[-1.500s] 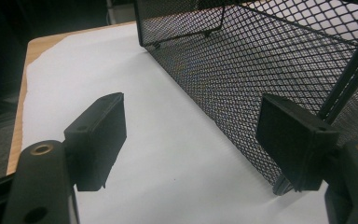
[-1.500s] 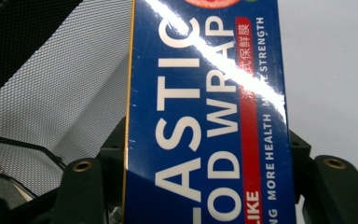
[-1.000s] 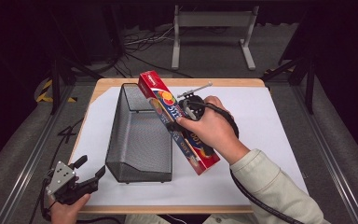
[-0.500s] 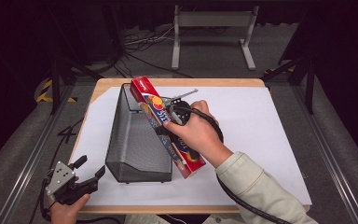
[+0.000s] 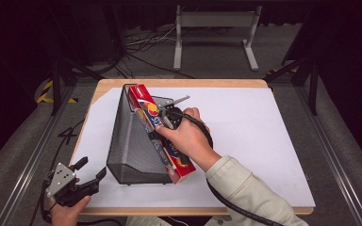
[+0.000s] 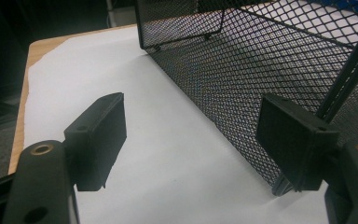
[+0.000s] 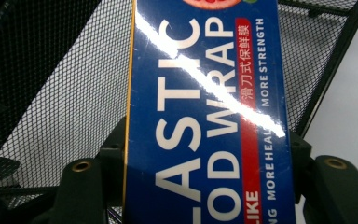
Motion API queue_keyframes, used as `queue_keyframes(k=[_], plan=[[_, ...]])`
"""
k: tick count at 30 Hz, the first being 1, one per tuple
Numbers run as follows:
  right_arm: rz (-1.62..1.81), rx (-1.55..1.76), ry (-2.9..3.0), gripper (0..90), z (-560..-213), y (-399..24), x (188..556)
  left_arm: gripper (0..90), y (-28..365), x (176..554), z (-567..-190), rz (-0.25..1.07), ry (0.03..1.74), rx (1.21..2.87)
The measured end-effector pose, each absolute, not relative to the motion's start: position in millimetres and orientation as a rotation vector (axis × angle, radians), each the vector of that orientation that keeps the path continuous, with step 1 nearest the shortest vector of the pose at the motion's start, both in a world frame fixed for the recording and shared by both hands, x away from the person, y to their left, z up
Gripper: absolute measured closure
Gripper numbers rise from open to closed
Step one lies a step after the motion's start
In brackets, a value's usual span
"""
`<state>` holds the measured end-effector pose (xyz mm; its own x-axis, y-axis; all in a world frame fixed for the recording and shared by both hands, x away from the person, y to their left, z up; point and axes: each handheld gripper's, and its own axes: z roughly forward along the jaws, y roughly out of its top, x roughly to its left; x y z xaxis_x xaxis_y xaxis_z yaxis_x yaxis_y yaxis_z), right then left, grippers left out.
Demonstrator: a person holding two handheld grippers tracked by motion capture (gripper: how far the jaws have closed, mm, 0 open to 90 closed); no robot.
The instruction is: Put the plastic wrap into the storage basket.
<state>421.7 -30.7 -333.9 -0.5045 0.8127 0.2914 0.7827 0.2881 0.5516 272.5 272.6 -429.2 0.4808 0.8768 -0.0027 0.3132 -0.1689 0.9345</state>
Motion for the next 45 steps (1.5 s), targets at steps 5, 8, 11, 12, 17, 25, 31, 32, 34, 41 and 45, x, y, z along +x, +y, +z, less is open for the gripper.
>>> queue_keyframes(k=[5,8,11,12,17,25,31,32,34,41,45], plan=[[0.958,1.538,2.514,39.0,-339,-23,421,25.0,273,272,-429,0.7,1.022,1.721],[0.931,1.551,2.524,38.9,-342,-19,422,25.1,273,272,-429,0.701,1.019,1.723],[0.906,1.562,2.534,38.9,-346,-17,424,25.1,273,272,-429,0.699,1.02,1.72],[0.896,1.568,2.535,38.9,-346,-17,425,25.1,273,272,-429,0.699,1.019,1.72],[0.852,1.612,2.546,38.8,-349,-15,430,25.1,273,272,-429,0.699,1.017,1.719],[0.791,1.652,2.557,38.6,-352,-12,436,25.1,273,272,-429,0.697,1.017,1.722],[0.736,1.663,2.573,38.3,-353,-6,440,25.1,273,272,-429,0.698,1.016,1.72],[0.717,1.655,2.583,38.2,-353,-4,441,25.1,273,272,-429,0.698,1.017,1.719],[0.706,1.654,2.582,38.2,-353,-3,441,25.1,273,272,-429,0.697,1.015,1.719],[0.649,1.645,2.598,37.3,-354,1,444,25.2,274,272,-429,0.702,1.026,1.724],[0.641,1.637,2.613,36.0,-356,0,446,25.3,274,272,-429,0.699,1.03,1.72]])
